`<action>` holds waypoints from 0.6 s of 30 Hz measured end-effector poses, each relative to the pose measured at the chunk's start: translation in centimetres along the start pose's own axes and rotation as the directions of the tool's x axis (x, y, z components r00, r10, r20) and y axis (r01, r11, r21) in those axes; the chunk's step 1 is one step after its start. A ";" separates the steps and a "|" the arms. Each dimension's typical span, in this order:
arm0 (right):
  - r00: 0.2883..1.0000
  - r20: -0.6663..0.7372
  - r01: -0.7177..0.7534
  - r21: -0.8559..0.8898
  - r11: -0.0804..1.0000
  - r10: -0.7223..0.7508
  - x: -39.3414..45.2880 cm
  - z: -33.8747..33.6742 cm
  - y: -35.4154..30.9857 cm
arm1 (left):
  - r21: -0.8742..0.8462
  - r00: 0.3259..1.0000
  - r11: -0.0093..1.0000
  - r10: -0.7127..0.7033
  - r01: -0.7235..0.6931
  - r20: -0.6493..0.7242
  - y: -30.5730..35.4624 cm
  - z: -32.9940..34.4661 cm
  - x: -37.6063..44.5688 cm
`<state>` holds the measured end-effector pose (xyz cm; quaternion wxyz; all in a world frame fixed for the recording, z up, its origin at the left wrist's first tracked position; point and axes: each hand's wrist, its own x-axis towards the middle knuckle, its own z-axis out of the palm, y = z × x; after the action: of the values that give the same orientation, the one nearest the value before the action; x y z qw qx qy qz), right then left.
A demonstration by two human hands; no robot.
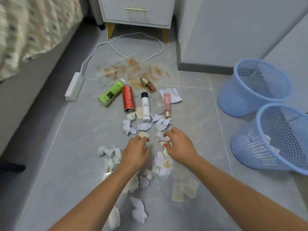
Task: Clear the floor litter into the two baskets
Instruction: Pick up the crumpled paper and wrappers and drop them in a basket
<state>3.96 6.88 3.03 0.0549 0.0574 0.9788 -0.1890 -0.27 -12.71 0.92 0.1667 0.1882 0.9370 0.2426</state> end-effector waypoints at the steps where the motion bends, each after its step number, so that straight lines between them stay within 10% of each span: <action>1: 1.000 0.024 -0.002 -0.003 1.000 0.002 0.8 1.1 0.1 | 0.006 1.000 1.000 -0.007 0.007 -0.009 -0.8 0.5 0.6; 18: 0.997 -0.043 0.067 -0.030 0.997 -0.068 3.6 5.7 1.1 | 0.074 0.985 0.992 0.115 -0.106 -0.131 -2.9 4.5 3.9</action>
<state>1.06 6.08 -3.13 0.0278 0.0275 0.9837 -0.1756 -2.63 -11.64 -5.13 0.0829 0.2287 0.9418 0.2322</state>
